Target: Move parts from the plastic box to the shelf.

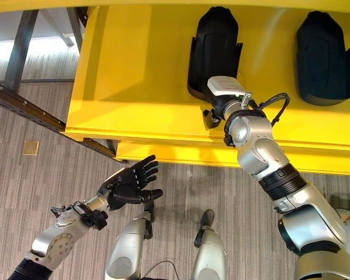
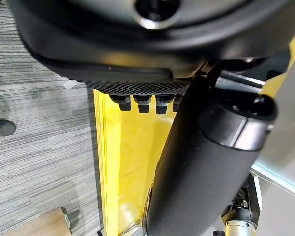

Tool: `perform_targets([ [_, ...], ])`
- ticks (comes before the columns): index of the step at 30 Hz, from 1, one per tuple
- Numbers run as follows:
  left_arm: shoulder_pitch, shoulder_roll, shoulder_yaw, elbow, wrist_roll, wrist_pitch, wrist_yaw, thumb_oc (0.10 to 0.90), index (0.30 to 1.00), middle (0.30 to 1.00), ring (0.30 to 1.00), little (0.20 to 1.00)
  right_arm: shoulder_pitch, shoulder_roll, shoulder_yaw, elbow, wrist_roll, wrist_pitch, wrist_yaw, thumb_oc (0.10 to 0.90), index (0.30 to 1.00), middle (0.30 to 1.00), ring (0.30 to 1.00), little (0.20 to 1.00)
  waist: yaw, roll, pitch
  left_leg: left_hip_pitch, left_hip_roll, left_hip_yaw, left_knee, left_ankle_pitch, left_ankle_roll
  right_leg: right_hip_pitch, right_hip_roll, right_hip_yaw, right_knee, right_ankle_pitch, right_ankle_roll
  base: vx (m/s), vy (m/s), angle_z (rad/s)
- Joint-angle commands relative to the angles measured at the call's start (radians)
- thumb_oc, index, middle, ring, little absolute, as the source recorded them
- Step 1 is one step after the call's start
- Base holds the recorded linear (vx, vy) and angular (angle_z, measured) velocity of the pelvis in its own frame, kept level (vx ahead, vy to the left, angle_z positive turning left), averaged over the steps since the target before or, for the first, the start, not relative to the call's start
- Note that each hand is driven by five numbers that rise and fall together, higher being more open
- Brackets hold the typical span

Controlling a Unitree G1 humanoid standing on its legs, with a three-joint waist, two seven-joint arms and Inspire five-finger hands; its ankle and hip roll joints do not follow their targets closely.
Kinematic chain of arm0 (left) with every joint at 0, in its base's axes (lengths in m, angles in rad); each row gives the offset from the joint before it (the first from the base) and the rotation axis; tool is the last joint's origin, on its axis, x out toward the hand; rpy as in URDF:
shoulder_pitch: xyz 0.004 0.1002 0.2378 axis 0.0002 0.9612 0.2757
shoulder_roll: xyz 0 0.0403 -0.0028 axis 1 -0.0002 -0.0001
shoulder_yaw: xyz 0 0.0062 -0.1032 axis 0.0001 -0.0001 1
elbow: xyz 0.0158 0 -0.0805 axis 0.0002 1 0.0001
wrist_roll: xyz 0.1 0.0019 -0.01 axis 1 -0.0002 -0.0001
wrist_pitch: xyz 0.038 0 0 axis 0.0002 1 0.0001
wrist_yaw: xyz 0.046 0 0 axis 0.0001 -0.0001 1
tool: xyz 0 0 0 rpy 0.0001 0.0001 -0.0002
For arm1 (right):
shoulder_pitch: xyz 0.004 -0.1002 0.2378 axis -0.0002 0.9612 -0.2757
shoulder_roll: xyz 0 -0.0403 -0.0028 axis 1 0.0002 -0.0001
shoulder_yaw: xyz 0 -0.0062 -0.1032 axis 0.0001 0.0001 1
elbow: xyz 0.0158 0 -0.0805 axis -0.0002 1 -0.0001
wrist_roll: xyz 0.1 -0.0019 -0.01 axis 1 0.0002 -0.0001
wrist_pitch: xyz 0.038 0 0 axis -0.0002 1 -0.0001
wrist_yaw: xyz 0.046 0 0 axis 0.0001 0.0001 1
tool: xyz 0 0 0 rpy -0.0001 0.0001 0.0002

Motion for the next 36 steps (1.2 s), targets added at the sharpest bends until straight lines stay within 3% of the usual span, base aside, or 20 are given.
perform_targets([
  [1, 0.019, -0.005, 0.029, -0.175, 0.004, -0.055, -0.053, 0.900, 1.000, 1.000, 1.000, 1.000, -0.060, -0.065, -0.071, -0.078, -0.023, -0.066, -0.143, 0.900, 1.000, 1.000, 1.000, 1.000, -0.016, -0.003, -0.049, 0.056, -0.003, -0.025, 0.016, -0.098, -0.003, 0.020, 0.050, 0.000, 0.132, -0.158, -0.049, 0.00, 0.000, 0.00],
  [3, 0.018, -0.005, 0.026, -0.171, 0.004, -0.064, -0.044, 0.900, 1.000, 1.000, 1.000, 1.000, -0.068, -0.055, -0.093, -0.102, -0.013, -0.079, -0.222, 0.900, 1.000, 1.000, 1.000, 1.000, -0.019, 0.001, -0.050, 0.058, -0.004, -0.024, 0.012, -0.097, -0.005, 0.017, 0.049, 0.002, 0.132, -0.157, -0.048, 0.00, 0.016, -0.01],
  [7, 0.016, -0.003, 0.022, -0.176, -0.007, -0.066, -0.031, 0.900, 1.000, 1.000, 1.000, 1.000, -0.097, -0.046, -0.111, -0.124, 0.001, -0.070, -0.261, 0.900, 1.000, 1.000, 1.000, 1.000, -0.019, 0.008, -0.053, 0.060, -0.006, -0.026, 0.008, -0.097, -0.007, 0.018, 0.047, 0.003, 0.131, -0.158, -0.048, 0.00, 0.038, -0.03],
  [24, 0.038, 0.002, 0.027, -0.198, -0.031, -0.062, -0.035, 0.900, 1.000, 1.000, 1.000, 1.000, -0.165, -0.091, -0.103, -0.091, 0.019, -0.028, -0.237, 0.900, 1.000, 1.000, 1.000, 1.000, -0.013, 0.029, -0.058, 0.064, -0.018, -0.031, 0.008, -0.103, -0.011, 0.007, 0.029, 0.000, 0.144, -0.163, -0.048, 0.01, 0.016, 0.00],
  [29, 0.041, -0.001, 0.024, -0.200, -0.027, -0.067, -0.035, 0.900, 1.000, 1.000, 1.000, 1.000, -0.172, -0.096, -0.104, -0.085, 0.074, -0.069, -0.331, 0.900, 1.000, 1.000, 1.000, 1.000, -0.011, 0.029, -0.057, 0.066, -0.020, -0.032, 0.007, -0.102, -0.009, 0.008, 0.028, 0.000, 0.143, -0.162, -0.049, 0.00, 0.000, 0.00],
  [36, 0.038, 0.002, 0.002, -0.214, -0.046, -0.072, 0.003, 0.900, 1.000, 1.000, 1.000, 1.000, -0.182, -0.041, -0.175, -0.166, 0.261, -0.220, -0.623, 0.900, 1.000, 1.000, 1.000, 1.000, -0.019, 0.037, -0.060, 0.080, -0.019, -0.030, -0.007, -0.099, -0.010, 0.015, 0.029, 0.006, 0.135, -0.162, -0.047, 0.01, 0.014, -0.01],
])
